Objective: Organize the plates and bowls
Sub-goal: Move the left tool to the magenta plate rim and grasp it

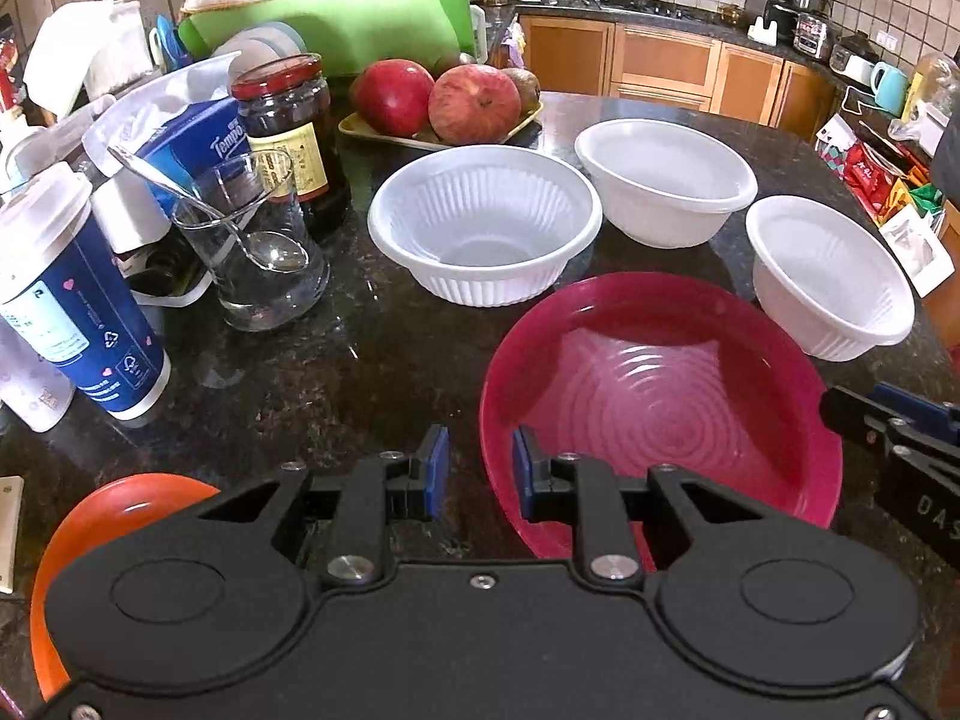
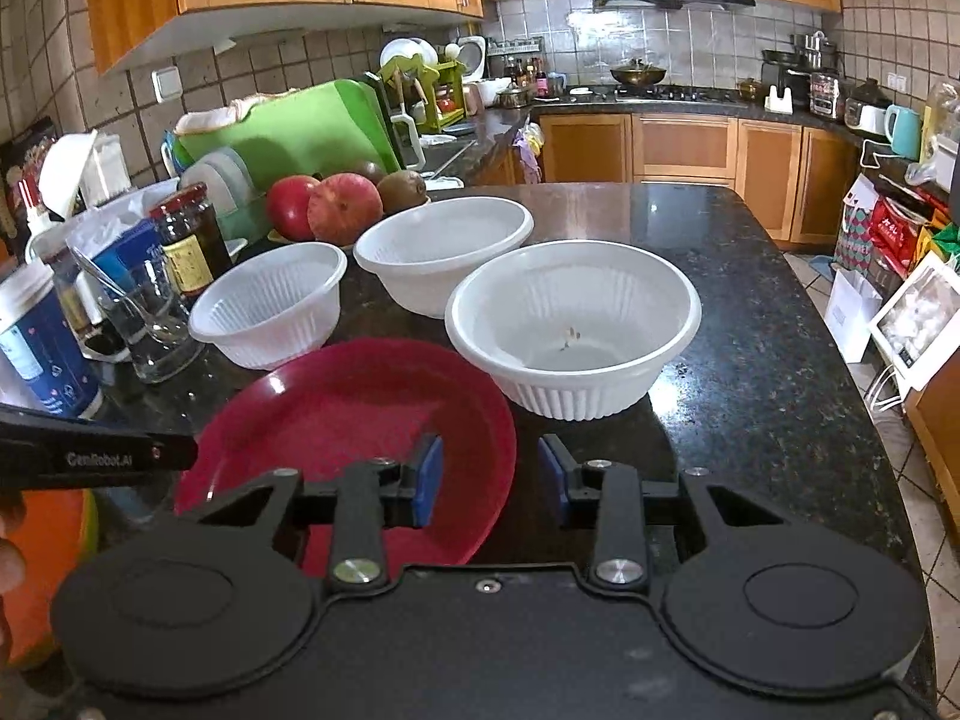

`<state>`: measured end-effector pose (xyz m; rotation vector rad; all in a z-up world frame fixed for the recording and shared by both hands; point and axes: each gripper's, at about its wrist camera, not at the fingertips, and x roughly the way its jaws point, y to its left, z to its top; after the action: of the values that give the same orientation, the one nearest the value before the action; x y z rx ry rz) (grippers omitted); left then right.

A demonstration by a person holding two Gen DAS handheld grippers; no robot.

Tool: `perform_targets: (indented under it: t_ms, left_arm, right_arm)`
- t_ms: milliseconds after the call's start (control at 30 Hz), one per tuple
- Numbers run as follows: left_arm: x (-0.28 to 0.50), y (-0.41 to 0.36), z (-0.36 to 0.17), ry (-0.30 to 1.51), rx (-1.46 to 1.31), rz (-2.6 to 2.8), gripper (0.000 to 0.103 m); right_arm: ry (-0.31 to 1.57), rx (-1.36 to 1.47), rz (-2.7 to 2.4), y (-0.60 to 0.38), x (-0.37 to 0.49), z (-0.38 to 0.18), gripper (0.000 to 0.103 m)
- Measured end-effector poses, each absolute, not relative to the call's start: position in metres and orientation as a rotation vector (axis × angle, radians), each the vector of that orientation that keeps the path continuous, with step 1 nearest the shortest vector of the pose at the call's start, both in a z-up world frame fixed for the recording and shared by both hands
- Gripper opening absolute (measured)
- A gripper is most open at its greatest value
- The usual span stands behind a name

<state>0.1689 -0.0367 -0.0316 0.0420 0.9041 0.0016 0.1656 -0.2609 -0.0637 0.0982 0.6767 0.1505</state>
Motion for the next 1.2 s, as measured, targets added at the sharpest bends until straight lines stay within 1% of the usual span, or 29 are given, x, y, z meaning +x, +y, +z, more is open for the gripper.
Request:
perform_targets:
  t_ms: [167,533,700,800,967,1200]
  left_arm:
    - [0.174,-0.032,-0.033,0.911,0.037,-0.012,0.030]
    - [0.192,-0.027,-0.045,0.964,0.016,-0.018,0.030]
    - [0.200,-0.029,-0.048,0.978,0.018,-0.018,0.030]
    - [0.203,-0.030,-0.050,0.987,0.014,-0.030,0.030]
    - [0.203,-0.031,-0.051,0.987,0.017,-0.041,0.030]
    - [0.197,-0.037,-0.051,0.983,0.026,-0.081,0.028]
  right_arm:
    - [0.713,0.117,0.146,-0.262,0.175,-0.069,0.037]
    - [0.768,0.117,0.137,-0.256,0.195,-0.084,0.027]
    - [0.775,0.105,0.137,-0.254,0.198,-0.087,0.024]
    - [0.774,0.096,0.135,-0.252,0.199,-0.088,0.019]
    - [0.768,0.084,0.128,-0.251,0.197,-0.088,0.013]
    - [0.771,0.089,0.118,-0.255,0.189,-0.087,0.013]
